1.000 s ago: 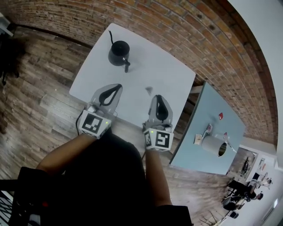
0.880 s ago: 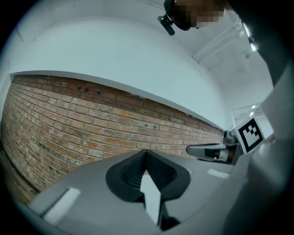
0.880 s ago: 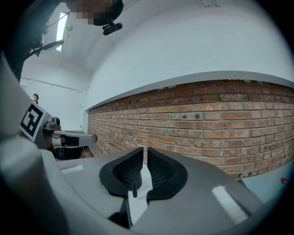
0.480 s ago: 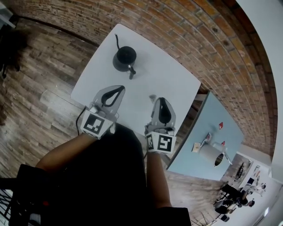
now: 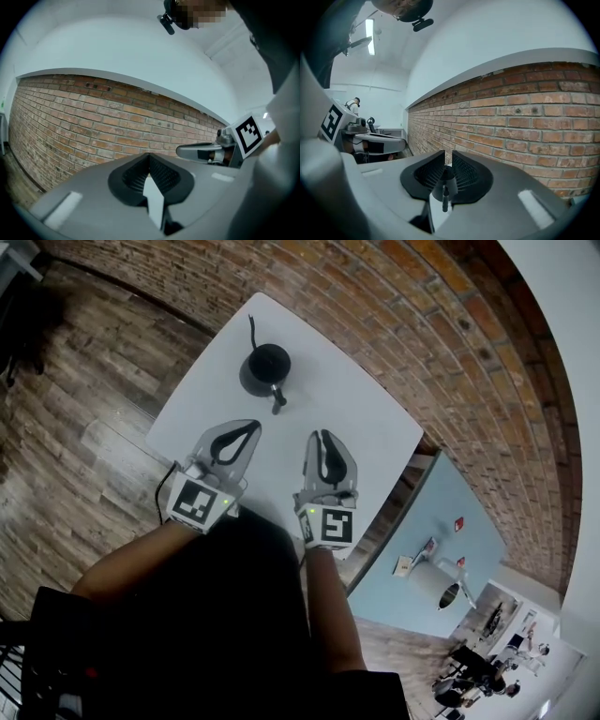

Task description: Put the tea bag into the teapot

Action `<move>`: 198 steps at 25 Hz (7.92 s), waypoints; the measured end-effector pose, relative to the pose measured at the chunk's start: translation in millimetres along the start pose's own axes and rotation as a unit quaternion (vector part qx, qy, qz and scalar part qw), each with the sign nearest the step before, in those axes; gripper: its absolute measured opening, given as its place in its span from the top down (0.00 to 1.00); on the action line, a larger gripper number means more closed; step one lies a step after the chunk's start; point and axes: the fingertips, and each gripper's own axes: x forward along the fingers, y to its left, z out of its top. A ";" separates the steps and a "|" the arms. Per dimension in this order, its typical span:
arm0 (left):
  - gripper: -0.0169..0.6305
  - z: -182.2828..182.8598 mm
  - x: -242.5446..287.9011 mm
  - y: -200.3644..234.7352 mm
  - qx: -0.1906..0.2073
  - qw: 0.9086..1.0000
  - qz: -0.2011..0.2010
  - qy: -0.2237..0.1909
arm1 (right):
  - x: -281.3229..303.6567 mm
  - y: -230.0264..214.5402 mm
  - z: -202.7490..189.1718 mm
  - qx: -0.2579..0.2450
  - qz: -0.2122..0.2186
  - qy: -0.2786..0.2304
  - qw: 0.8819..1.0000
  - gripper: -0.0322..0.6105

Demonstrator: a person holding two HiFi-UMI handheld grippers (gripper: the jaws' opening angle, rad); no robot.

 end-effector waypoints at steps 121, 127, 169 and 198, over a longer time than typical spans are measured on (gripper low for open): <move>0.97 -38.5 -23.0 123.9 -0.081 0.985 0.146 0.034 | 217.2 19.5 -109.7 -0.068 0.124 0.171 0.975 0.80; 0.97 -41.9 -26.0 120.2 -0.091 0.985 0.144 0.041 | 216.2 19.7 -103.0 -0.037 0.126 0.153 0.979 0.80; 0.97 -32.5 -77.0 66.1 -0.073 0.989 0.130 0.014 | 139.4 21.1 -80.3 0.064 0.084 0.097 0.990 0.80; 0.97 -63.6 -87.4 57.9 -0.057 0.990 0.119 0.045 | 127.8 48.3 -140.7 0.153 0.098 0.122 0.976 0.80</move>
